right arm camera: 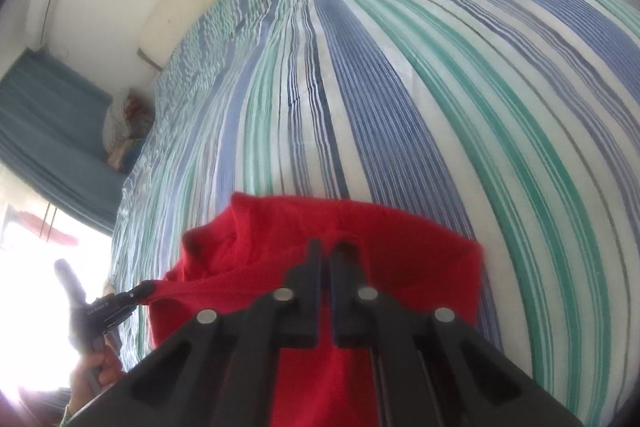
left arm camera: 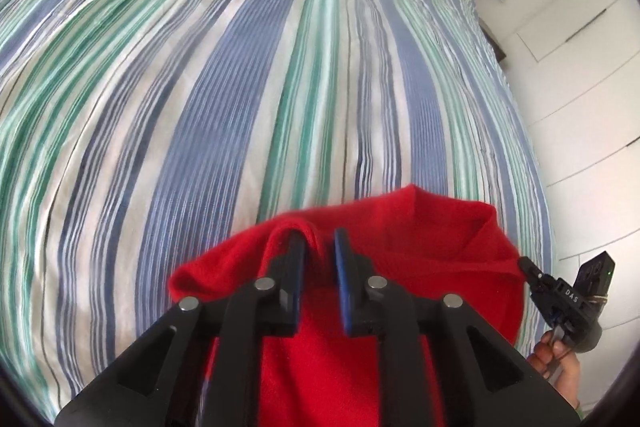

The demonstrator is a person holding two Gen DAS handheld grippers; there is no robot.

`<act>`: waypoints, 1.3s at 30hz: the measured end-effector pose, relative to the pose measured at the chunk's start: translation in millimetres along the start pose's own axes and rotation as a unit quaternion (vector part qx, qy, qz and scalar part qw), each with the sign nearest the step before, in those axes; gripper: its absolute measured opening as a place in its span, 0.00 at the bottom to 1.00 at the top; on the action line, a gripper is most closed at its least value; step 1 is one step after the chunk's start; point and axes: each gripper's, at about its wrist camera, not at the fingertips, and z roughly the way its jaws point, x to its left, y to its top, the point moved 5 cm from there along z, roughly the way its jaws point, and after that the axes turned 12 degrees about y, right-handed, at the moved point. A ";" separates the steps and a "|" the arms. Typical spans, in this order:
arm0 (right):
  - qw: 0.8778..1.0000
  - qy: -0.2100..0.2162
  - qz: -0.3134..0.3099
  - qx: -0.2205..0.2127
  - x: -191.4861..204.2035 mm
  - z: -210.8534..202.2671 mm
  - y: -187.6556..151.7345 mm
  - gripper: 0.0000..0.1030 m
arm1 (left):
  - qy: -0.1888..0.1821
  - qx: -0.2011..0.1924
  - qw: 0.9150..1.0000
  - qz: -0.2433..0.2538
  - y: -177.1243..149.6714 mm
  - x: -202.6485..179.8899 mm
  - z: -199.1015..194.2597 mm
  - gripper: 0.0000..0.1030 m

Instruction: Fold small clothes

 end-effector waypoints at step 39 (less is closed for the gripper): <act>0.876 -0.088 -0.369 0.297 129.0 141.1 -85.7 0.32 | 0.083 -0.150 0.985 0.033 -193.6 137.9 -47.4 0.97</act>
